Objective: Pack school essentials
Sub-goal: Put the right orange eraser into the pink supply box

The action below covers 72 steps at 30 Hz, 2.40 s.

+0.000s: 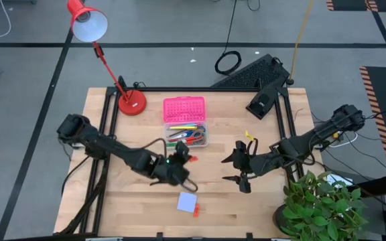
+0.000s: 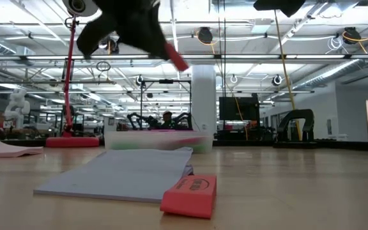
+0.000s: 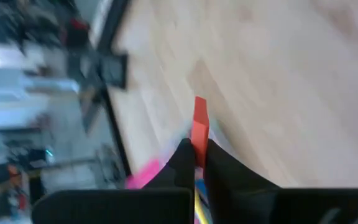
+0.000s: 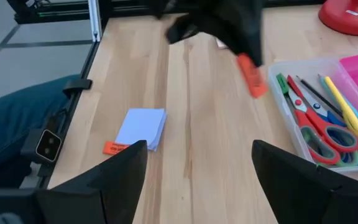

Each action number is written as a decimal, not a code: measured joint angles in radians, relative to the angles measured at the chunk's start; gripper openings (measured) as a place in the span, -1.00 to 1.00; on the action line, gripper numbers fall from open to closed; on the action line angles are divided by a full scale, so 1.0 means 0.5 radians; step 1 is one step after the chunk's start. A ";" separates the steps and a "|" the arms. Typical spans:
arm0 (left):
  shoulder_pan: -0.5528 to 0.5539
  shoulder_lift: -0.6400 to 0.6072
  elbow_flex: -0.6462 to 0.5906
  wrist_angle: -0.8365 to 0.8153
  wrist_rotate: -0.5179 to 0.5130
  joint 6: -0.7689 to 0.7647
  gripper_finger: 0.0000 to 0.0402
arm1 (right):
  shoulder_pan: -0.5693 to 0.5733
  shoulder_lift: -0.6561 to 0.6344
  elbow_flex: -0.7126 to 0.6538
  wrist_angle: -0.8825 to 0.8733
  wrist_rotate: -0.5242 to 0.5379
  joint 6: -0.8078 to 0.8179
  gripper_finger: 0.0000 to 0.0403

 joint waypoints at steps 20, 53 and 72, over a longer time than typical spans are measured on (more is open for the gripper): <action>0.541 -0.030 -0.574 0.270 0.302 0.144 -0.89 | 0.000 0.000 0.000 0.002 0.000 -0.053 0.40; 0.601 -0.029 -0.572 -0.111 0.345 0.112 -0.09 | 0.000 0.001 0.000 0.001 -0.001 -0.053 0.40; 0.603 -0.432 -0.570 -0.168 0.597 -0.423 -0.08 | 0.000 0.002 0.000 0.001 -0.001 -0.062 0.40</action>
